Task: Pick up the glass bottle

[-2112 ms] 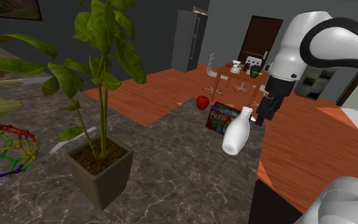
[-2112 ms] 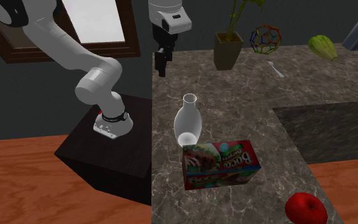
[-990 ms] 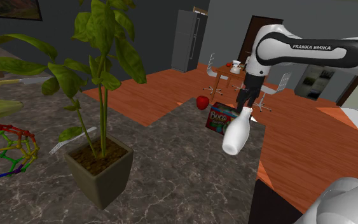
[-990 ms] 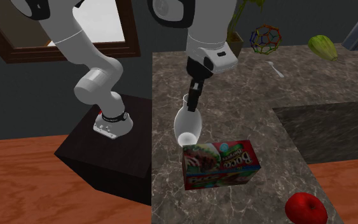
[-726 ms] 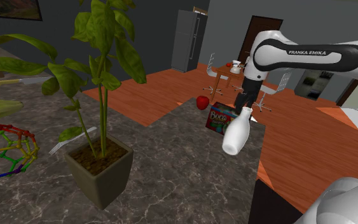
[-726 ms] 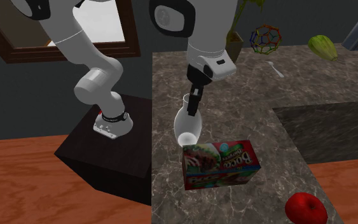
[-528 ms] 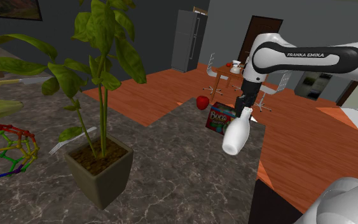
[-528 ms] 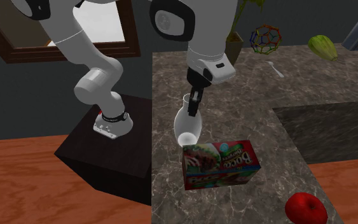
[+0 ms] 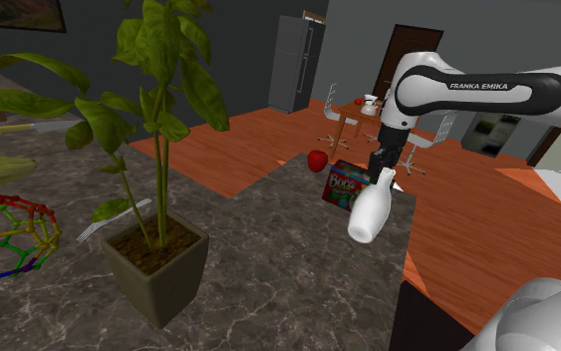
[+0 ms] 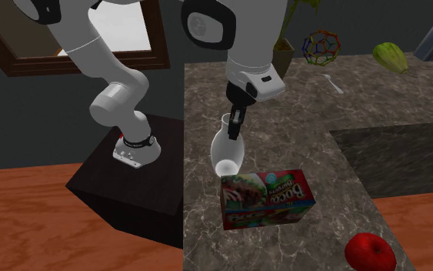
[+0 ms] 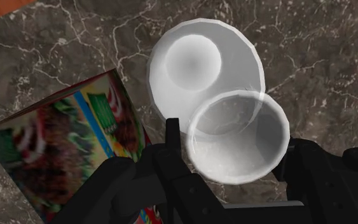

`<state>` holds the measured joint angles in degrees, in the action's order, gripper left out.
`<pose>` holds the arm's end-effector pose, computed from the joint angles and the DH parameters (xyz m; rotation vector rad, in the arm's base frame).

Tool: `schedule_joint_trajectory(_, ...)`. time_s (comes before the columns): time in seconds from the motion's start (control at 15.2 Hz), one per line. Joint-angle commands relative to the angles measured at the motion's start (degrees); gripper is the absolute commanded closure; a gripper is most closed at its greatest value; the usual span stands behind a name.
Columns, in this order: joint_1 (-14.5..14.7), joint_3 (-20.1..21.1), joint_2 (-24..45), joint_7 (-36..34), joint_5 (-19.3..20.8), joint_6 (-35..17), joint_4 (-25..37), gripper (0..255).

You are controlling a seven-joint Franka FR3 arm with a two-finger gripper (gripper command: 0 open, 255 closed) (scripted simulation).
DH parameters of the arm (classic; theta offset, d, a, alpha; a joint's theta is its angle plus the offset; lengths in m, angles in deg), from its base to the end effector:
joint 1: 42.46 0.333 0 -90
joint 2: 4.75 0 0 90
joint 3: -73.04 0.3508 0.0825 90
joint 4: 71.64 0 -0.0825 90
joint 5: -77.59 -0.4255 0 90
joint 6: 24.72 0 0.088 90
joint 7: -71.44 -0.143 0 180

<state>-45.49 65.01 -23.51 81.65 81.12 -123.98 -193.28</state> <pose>0.4666 -0.1045 0.5273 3.1364 0.0093 -0.1060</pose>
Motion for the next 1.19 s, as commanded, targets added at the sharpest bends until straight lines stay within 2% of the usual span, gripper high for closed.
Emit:
schedule_joint_trajectory(0.0, -0.04, -0.04, -0.10, 0.05, 0.04, 0.17, -0.13, 255)
schedule_joint_trajectory(0.99, 0.14, 0.22, 1.07, 0.39, -0.26, 11.72, 12.58, 255)
schedule_joint_trajectory(1.12, 0.14, 0.22, 1.09, 0.39, -0.27, 11.83, 12.72, 255)
